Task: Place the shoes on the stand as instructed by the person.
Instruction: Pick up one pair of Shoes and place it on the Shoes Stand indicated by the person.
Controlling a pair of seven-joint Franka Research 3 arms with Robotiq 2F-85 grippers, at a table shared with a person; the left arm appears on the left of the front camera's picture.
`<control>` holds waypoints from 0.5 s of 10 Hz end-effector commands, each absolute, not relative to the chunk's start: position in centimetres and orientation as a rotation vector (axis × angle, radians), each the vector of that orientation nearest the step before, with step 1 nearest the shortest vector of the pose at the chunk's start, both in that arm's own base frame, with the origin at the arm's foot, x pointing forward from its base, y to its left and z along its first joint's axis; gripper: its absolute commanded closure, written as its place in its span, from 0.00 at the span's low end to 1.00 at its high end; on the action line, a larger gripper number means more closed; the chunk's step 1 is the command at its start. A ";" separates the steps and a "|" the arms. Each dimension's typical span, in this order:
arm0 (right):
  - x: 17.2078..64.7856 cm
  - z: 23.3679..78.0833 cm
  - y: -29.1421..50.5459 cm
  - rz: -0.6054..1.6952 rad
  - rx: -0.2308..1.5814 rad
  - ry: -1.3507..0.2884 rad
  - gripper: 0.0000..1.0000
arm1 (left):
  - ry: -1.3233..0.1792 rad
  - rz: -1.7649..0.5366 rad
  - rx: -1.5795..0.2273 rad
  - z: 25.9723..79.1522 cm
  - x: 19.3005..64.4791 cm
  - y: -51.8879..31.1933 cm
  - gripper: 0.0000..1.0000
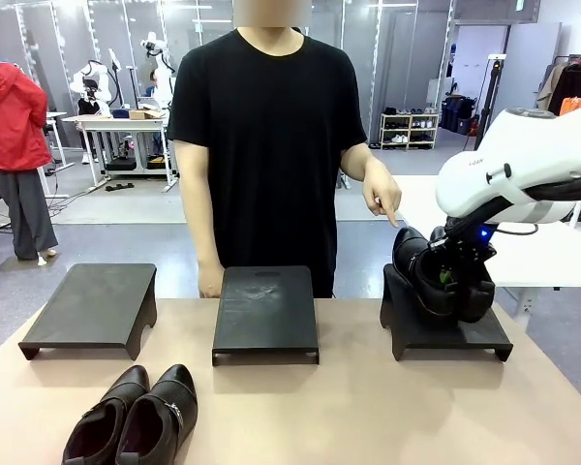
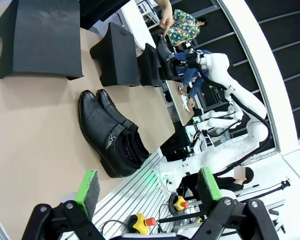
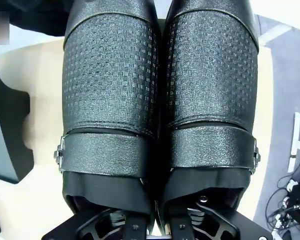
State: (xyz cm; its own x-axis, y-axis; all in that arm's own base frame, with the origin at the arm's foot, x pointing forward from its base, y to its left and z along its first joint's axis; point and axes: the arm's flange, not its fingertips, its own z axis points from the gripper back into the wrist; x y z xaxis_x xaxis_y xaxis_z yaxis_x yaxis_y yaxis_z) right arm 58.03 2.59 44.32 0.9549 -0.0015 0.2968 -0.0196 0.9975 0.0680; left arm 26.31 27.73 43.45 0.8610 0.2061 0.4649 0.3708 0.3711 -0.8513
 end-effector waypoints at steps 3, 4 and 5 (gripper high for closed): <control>59.3 43.6 3.6 -0.034 0.037 -0.344 1.00 | -0.566 -0.119 -1.211 43.5 26.3 27.8 0.00; 59.3 43.3 3.6 -0.043 0.033 -0.340 1.00 | -0.566 -0.119 -1.211 43.5 26.3 27.8 0.00; 59.4 42.8 3.6 -0.055 0.032 -0.324 1.00 | -0.566 -0.119 -1.211 43.5 26.3 27.8 0.00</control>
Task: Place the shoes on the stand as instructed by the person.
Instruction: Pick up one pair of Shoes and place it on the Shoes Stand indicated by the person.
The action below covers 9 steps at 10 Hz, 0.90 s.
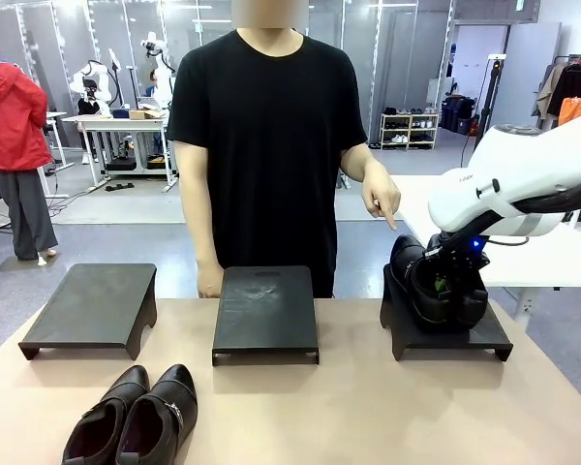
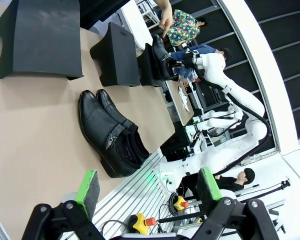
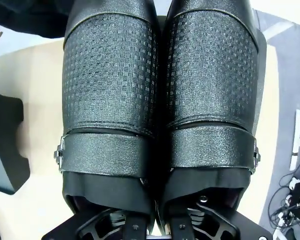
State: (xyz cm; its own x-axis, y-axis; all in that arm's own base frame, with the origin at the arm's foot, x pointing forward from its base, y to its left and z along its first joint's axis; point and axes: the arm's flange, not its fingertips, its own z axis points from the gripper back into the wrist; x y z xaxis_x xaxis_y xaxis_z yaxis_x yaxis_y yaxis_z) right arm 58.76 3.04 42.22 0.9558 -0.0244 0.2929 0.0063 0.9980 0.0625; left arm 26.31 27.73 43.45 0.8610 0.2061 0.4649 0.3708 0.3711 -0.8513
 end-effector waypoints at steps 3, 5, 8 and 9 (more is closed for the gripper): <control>59.2 41.8 3.5 -0.071 0.020 -0.314 1.00 | -0.566 -0.119 -1.211 43.5 26.3 27.8 0.00; 59.2 41.0 3.6 -0.073 0.016 -0.328 1.00 | -0.566 -0.119 -1.211 43.5 26.3 27.8 0.00; 59.1 41.4 3.9 -0.064 0.017 -0.335 0.47 | -0.566 -0.119 -1.211 43.5 26.3 27.8 0.00; 59.1 41.3 3.8 -0.067 0.013 -0.327 0.38 | -0.566 -0.119 -1.211 43.5 26.3 27.8 0.00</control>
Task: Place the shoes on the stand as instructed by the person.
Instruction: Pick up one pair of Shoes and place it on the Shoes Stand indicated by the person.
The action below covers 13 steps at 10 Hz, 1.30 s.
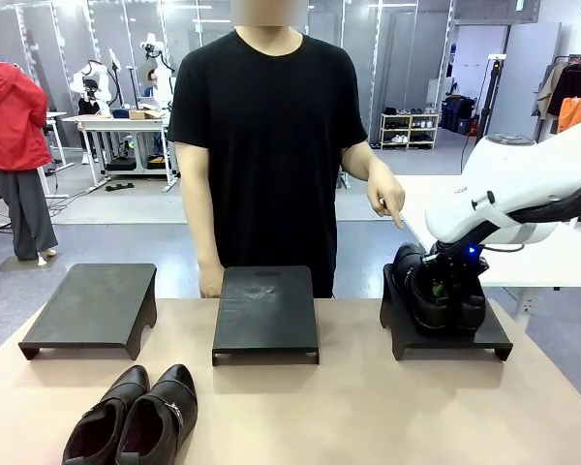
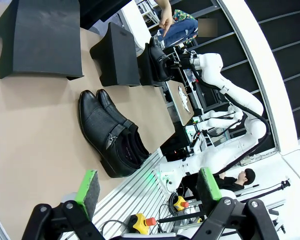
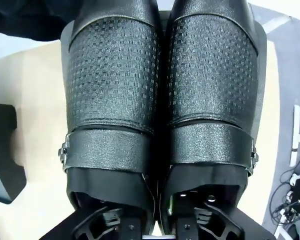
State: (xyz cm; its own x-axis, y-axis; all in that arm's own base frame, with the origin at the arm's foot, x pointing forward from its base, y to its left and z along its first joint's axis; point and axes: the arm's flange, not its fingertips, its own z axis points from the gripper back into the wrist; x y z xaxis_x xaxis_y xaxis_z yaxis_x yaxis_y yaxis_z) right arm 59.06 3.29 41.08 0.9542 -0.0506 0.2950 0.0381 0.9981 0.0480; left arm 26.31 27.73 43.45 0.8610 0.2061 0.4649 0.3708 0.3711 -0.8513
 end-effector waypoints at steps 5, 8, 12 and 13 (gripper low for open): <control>58.3 42.0 3.8 -0.057 0.004 -0.345 0.00 | -0.566 -0.119 -1.211 43.5 26.3 27.8 0.00; 57.7 42.1 4.1 -0.062 0.014 -0.349 0.00 | -0.566 -0.119 -1.211 43.5 26.3 27.8 0.00; 58.5 42.3 3.5 -0.032 0.030 -0.325 0.00 | -0.566 -0.119 -1.211 43.5 26.3 27.8 0.00; 58.5 42.3 3.5 -0.032 0.030 -0.325 0.00 | -0.566 -0.119 -1.211 43.5 26.3 27.8 0.00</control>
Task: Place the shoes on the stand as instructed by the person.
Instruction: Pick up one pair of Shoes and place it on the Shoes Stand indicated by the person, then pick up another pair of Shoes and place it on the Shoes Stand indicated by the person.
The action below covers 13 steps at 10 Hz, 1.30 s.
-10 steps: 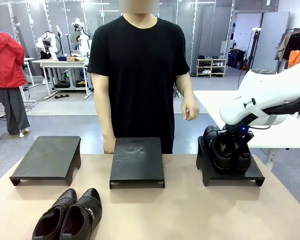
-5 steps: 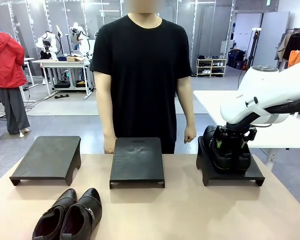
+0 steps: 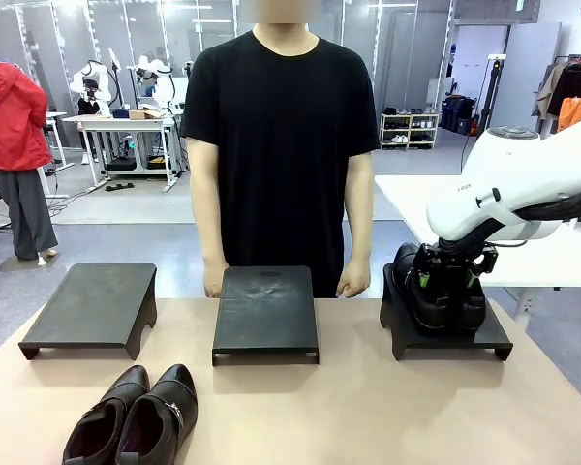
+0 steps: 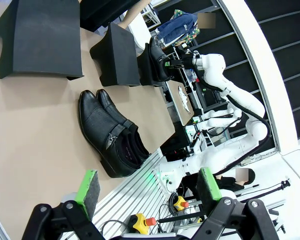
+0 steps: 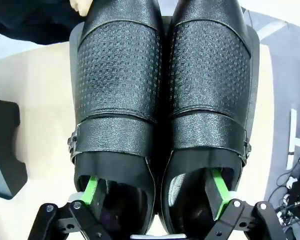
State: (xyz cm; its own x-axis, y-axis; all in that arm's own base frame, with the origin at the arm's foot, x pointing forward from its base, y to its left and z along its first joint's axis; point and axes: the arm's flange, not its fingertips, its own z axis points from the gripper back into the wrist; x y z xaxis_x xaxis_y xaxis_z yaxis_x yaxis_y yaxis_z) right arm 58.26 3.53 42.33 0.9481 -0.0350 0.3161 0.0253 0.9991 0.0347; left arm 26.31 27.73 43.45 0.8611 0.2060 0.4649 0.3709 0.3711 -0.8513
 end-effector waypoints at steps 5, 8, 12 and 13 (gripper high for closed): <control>58.5 42.3 3.5 -0.032 0.030 -0.325 0.00 | -0.566 -0.119 -1.211 43.5 26.3 27.8 0.00; 58.5 42.3 3.5 -0.032 0.030 -0.325 0.00 | -0.566 -0.119 -1.211 43.5 26.3 27.8 0.00; 56.5 45.1 3.7 -0.015 0.054 -0.320 0.00 | -0.566 -0.119 -1.211 43.5 26.3 27.8 0.00; 56.0 46.2 3.4 -0.019 0.097 -0.304 0.00 | -0.566 -0.119 -1.211 43.5 26.3 27.8 0.00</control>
